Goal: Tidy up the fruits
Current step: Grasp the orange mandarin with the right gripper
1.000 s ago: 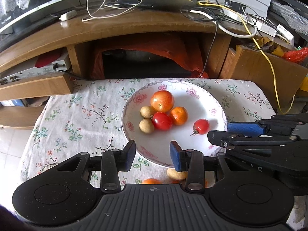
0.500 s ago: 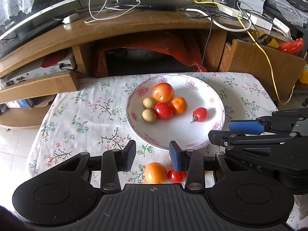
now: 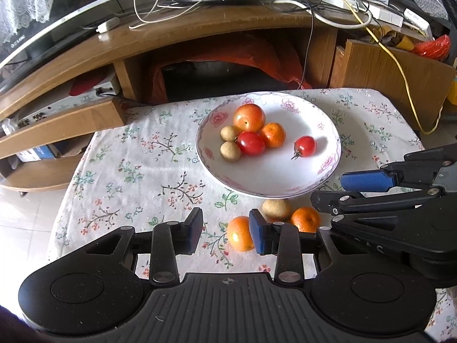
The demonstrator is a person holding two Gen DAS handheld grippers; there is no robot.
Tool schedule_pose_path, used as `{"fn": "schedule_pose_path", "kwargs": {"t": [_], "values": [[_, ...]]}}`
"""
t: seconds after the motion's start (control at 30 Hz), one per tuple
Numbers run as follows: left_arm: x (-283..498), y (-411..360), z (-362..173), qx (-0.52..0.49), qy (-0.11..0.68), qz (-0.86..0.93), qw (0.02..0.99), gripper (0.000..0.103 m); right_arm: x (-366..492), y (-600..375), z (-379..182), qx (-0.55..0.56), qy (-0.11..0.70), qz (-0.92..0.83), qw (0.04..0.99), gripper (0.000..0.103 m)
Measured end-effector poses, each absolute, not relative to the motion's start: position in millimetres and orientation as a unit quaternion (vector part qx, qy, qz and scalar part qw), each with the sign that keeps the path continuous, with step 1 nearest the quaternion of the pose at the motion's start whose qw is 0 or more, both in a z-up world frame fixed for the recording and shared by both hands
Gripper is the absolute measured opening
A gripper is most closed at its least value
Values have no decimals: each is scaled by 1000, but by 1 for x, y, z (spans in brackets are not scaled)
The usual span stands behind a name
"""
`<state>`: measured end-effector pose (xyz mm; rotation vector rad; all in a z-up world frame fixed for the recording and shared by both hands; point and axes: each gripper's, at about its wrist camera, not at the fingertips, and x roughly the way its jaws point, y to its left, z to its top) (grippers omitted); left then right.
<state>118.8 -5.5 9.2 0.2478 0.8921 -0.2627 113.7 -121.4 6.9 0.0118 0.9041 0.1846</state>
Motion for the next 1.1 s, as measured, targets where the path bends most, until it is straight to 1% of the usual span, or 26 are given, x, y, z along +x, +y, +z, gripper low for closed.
{"fn": "schedule_pose_path", "kwargs": {"t": [0.33,0.8,0.87,1.0,1.1], "values": [[115,-7,6,143,426,-122,885,41,114,-115,1,-2,443,93,892,33],[116,-4,1,151,429,-119,882,42,116,-112,-6,-7,449,96,888,33],[117,-3,1,150,431,-121,882,44,117,-112,-7,-5,451,98,887,33],[121,5,0,122,441,-131,880,58,121,-115,-12,9,458,103,883,33],[123,7,-1,118,443,-131,879,58,123,-119,-15,13,460,100,882,35]]}}
